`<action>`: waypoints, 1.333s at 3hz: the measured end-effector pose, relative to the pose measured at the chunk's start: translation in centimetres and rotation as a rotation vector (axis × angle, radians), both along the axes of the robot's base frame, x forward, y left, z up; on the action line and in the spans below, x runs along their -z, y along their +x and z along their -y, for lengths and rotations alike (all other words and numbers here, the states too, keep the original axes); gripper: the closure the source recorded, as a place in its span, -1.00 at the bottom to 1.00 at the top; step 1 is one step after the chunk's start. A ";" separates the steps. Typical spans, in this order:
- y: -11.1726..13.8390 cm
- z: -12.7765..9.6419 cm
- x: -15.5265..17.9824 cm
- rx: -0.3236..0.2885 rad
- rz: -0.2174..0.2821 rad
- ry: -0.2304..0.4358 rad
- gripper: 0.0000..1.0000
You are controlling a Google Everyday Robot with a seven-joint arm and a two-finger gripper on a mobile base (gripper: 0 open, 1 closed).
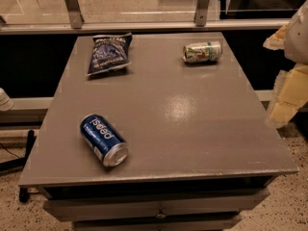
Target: Place pepsi can upright
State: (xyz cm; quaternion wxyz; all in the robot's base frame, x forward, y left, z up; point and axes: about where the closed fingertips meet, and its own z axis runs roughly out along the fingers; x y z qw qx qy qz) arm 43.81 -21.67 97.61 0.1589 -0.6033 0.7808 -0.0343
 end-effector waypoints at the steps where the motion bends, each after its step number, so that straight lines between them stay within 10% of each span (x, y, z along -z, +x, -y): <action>1: 0.0 0.0 0.0 0.000 0.000 0.000 -1.00; 2: 0.6 -1.0 -0.3 -0.034 0.014 0.006 -1.00; 4: 4.2 -12.2 1.6 0.013 0.007 0.171 -1.00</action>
Offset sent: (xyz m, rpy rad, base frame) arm 0.0131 0.0195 0.0007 0.0119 -0.0086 0.0794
